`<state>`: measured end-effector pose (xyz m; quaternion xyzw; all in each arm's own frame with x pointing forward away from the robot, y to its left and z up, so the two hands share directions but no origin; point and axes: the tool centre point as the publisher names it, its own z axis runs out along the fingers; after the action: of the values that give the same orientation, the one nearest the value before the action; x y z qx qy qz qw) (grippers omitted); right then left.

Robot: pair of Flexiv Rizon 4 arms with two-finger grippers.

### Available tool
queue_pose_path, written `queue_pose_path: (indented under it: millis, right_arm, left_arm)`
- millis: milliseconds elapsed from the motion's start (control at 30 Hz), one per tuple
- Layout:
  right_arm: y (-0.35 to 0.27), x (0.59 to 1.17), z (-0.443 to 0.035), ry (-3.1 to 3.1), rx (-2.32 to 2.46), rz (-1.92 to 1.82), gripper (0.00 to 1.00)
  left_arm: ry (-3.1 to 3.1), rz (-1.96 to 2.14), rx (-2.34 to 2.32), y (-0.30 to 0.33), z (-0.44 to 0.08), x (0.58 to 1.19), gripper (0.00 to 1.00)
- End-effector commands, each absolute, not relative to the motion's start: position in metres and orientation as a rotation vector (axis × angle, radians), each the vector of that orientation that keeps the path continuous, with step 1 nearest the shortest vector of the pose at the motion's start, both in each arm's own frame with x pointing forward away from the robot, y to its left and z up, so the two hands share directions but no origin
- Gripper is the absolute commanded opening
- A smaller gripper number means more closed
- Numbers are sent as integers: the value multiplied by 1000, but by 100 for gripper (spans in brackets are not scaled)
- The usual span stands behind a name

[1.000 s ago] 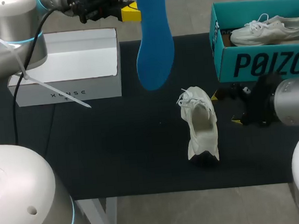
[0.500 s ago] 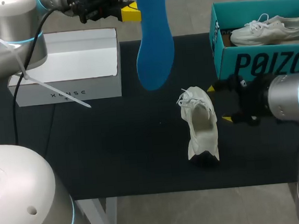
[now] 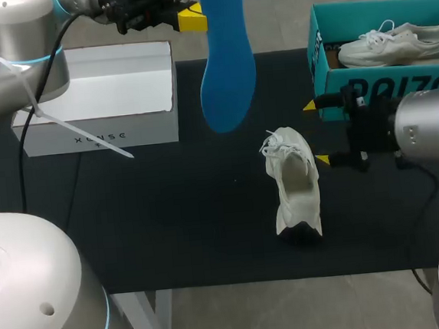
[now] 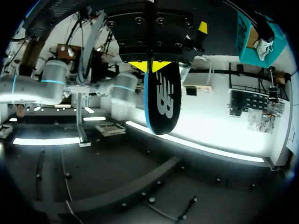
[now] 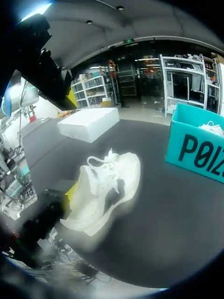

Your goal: Take the shoe out of the shoebox, open the shoe tongue, remove and reinsert the insole, then place the shoe into the shoebox

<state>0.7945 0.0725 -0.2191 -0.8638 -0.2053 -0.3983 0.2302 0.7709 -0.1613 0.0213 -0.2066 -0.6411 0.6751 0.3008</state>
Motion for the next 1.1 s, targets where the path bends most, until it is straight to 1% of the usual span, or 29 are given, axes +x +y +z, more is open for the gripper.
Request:
queue_pose_path:
  millis: [33, 233, 467, 733, 1033, 1100]
  right_arm:
    - [53, 771, -183, -162, -1075, -233, 100]
    - [53, 770, -178, -82, -921, -159, 100]
    - [44, 767, -196, -53, -804, -99, 100]
    - [34, 767, -202, -51, -579, -15, 100]
    - [35, 757, -206, -241, -163, -34, 100]
    - [36, 755, -203, -293, -180, -60, 100]
  left_arm:
    - [-1702, 1793, -547, -161, 21, 770, 0]
    - [-1702, 1793, -547, -161, 21, 770, 0]
    - [-1702, 1793, -547, -161, 21, 770, 0]
    - [-1702, 1793, -547, -161, 21, 770, 0]
    - [-1702, 1793, -547, -161, 21, 770, 0]
    - [-1702, 1793, -547, -161, 21, 770, 0]
